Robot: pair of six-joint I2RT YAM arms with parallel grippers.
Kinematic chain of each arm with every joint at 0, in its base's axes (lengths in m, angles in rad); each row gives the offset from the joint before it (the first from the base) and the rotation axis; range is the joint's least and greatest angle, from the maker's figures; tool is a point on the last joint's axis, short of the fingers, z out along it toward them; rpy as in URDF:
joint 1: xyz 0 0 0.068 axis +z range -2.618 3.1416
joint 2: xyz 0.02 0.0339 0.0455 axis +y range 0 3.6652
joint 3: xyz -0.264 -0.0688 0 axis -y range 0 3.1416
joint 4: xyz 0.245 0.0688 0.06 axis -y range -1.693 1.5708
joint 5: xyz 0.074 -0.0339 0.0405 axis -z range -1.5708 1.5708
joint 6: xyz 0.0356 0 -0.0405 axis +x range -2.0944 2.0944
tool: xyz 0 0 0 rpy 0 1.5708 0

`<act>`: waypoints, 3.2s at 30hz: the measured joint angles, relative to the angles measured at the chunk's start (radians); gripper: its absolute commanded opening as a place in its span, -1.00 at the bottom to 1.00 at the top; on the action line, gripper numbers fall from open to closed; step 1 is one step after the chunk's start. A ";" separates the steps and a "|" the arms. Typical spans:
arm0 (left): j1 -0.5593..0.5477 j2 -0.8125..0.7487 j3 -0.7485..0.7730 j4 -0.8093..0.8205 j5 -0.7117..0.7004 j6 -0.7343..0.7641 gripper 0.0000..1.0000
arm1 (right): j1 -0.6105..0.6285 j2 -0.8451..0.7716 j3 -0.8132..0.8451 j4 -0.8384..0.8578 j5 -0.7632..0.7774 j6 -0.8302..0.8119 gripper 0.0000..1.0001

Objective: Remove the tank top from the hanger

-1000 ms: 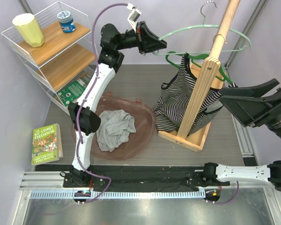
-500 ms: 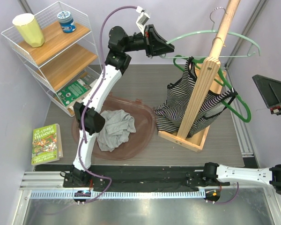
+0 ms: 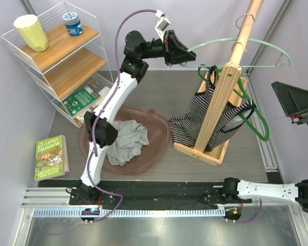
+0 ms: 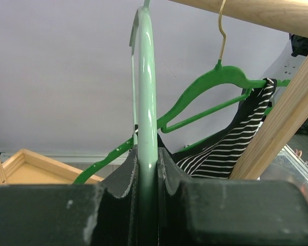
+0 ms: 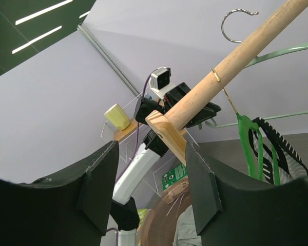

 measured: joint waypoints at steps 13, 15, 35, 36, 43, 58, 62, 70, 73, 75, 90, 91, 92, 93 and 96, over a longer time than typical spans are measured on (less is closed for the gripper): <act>0.006 0.004 0.003 -0.015 0.044 0.077 -1.00 | 0.000 0.007 0.013 -0.037 0.010 -0.005 0.20; 0.012 0.004 0.008 -0.014 0.053 0.084 -1.00 | 0.000 0.012 0.031 -0.041 0.010 -0.005 0.21; 0.029 0.032 0.080 0.006 0.062 0.105 -1.00 | 0.000 0.052 0.019 -0.037 0.014 -0.042 0.24; 0.026 0.034 0.081 0.005 0.064 0.105 -1.00 | 0.000 0.052 0.017 -0.037 0.020 -0.042 0.24; 0.014 0.044 0.080 0.001 0.073 0.106 -1.00 | -0.001 0.071 0.005 -0.024 0.197 -0.123 0.20; 0.019 0.035 0.055 -0.004 0.077 0.105 -1.00 | -0.008 0.327 -0.163 0.792 0.568 -1.247 0.06; 0.019 0.035 0.052 -0.004 0.077 0.102 -1.00 | -0.008 0.281 -0.243 0.859 0.596 -1.282 0.08; 0.019 0.012 0.013 0.017 0.079 0.051 -1.00 | -0.008 0.213 -0.179 0.700 0.646 -1.069 0.15; 0.019 0.002 0.002 0.023 0.084 0.036 -1.00 | -0.003 0.203 -0.070 0.579 0.655 -0.954 0.15; 0.019 -0.005 -0.003 0.023 0.089 0.026 -1.00 | -0.002 0.197 0.004 0.517 0.657 -0.882 0.15; 0.013 -0.023 0.008 -0.126 0.075 0.242 -1.00 | -0.001 0.147 0.050 0.317 0.515 -0.631 0.16; 0.013 -0.023 0.021 -0.153 0.071 0.270 -1.00 | 0.000 0.148 0.048 0.314 0.507 -0.626 0.16; 0.013 -0.023 0.036 -0.176 0.067 0.299 -1.00 | 0.001 0.148 0.047 0.313 0.500 -0.622 0.16; 0.015 -0.023 0.046 -0.189 0.061 0.322 -1.00 | 0.002 0.148 0.047 0.311 0.495 -0.619 0.16; 0.021 -0.024 0.062 -0.202 0.042 0.379 -1.00 | 0.002 0.149 0.045 0.309 0.480 -0.612 0.17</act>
